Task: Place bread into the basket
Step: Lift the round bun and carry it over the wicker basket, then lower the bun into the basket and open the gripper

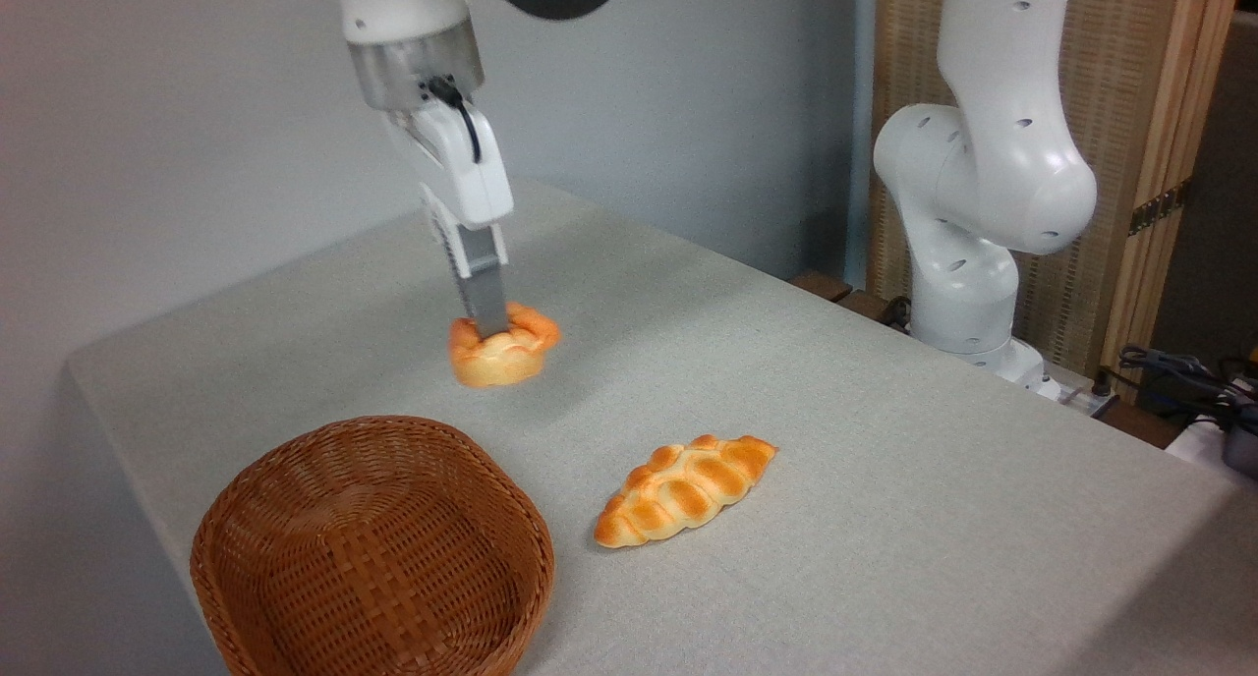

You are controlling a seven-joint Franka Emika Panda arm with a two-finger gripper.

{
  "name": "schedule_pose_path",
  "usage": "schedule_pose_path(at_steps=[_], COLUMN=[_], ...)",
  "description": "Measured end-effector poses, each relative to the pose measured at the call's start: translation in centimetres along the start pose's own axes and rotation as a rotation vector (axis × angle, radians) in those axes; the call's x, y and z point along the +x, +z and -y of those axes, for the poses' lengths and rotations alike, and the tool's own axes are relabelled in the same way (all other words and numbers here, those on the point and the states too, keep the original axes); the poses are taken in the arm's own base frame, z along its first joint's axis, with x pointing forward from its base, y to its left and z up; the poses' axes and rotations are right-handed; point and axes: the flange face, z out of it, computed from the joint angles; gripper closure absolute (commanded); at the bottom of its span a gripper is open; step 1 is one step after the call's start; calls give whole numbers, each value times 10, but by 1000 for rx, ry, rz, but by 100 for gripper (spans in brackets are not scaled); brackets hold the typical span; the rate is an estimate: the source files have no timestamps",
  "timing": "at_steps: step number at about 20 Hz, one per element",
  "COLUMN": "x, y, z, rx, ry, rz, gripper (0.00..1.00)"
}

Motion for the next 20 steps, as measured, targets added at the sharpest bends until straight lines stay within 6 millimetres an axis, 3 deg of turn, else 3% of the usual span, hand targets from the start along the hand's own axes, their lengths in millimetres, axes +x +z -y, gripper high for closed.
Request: schedule_pose_path(at_steps=[2, 5, 6, 7, 8, 10, 11, 20], x=[5, 40, 49, 66, 82, 102, 107, 103], y=[-12, 18, 30, 52, 74, 110, 121, 112], z=[33, 74, 80, 85, 87, 86, 87, 99], rx=[24, 41, 44, 44, 37, 21, 27, 61], ry=[-22, -35, -30, -17, -3, 24, 37, 33], rz=[-37, -89, -96, -104, -107, -92, -78, -79], gripper=[100, 95, 86, 55, 32, 14, 0, 0])
